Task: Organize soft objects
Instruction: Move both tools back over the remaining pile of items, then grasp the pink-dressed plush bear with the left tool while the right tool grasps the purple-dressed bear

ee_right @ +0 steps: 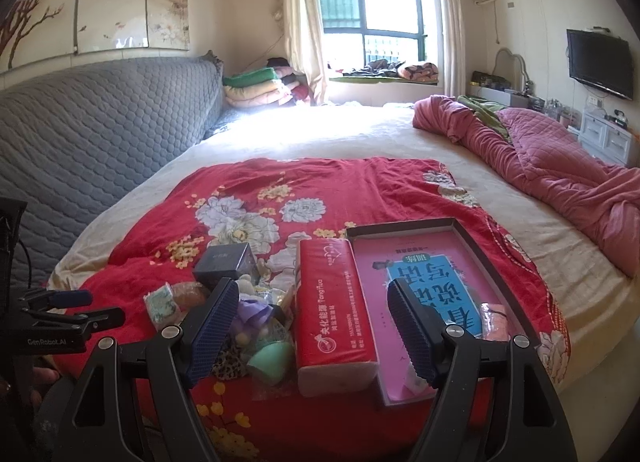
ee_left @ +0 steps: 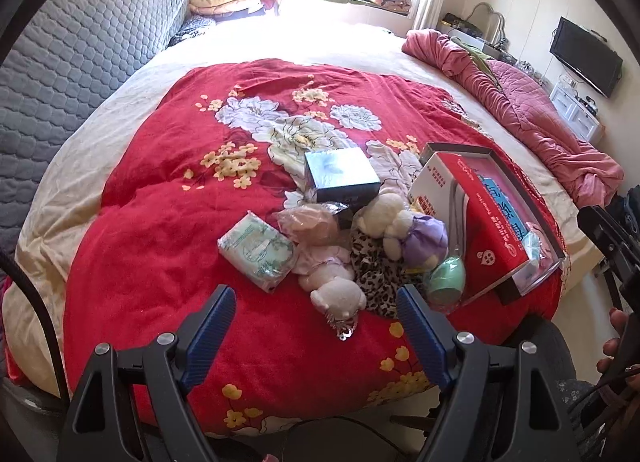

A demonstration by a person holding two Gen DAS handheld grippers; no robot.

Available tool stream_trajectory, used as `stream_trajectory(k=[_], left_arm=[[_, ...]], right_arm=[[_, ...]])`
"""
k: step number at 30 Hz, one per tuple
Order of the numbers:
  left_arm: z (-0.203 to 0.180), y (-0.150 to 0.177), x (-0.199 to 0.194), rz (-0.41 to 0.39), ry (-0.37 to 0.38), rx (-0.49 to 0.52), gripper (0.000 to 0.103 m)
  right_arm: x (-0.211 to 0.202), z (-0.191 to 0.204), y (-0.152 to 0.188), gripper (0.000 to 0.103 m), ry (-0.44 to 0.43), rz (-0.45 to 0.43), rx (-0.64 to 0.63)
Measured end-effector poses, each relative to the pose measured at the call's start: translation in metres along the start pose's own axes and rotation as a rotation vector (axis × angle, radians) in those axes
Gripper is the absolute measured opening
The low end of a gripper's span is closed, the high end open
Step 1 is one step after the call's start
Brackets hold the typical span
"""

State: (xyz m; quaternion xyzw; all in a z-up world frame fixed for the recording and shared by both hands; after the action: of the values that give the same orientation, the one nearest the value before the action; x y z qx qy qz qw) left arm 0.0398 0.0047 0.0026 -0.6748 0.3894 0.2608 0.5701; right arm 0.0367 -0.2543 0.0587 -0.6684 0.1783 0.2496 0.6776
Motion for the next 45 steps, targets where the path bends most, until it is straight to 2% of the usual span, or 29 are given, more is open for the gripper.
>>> stream_trajectory(k=[10,16,18,24,28,39,45], left_arm=[[0.012,0.017,0.023,0.069,0.033,-0.044,0.082],[0.012,0.027,0.048,0.124,0.089,-0.084,0.082],[0.014,0.028,0.054,0.123,0.118,-0.109,0.082],[0.018,0.023,0.066,0.121,0.134,-0.142,0.082],[0.017,0.025,0.075,0.128,0.113,-0.121,0.082],[0.022,0.021,0.093,0.135,0.138,-0.155,0.082],[0.023,0.02,0.108,0.152,0.139,-0.148,0.082]], right_arm=[[0.015,0.024,0.015,0.078,-0.044,0.035,-0.055],[0.028,0.037,0.022,0.078,-0.067,0.055,-0.098],[0.034,0.042,0.025,0.078,-0.075,0.066,-0.114],[0.054,0.054,0.032,0.078,-0.089,0.09,-0.167],[0.069,0.06,0.038,0.078,-0.098,0.116,-0.194],[0.103,0.078,0.046,0.078,-0.15,0.166,-0.28],[0.115,0.088,0.048,0.078,-0.107,0.146,-0.424]])
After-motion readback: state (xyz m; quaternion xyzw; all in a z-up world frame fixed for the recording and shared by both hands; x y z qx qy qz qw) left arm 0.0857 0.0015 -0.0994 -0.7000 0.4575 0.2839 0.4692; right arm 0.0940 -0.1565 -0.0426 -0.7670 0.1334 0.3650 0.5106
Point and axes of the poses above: each gripper's, at about its wrist camera, not at the fingertips, and x roughly the way its jaws point, z to its left, y to its underside, the point moved 4 cm from there along x, roughly the way its jaws point, and after that the axes turned 6 degrees about y, right-handed, at the moved point
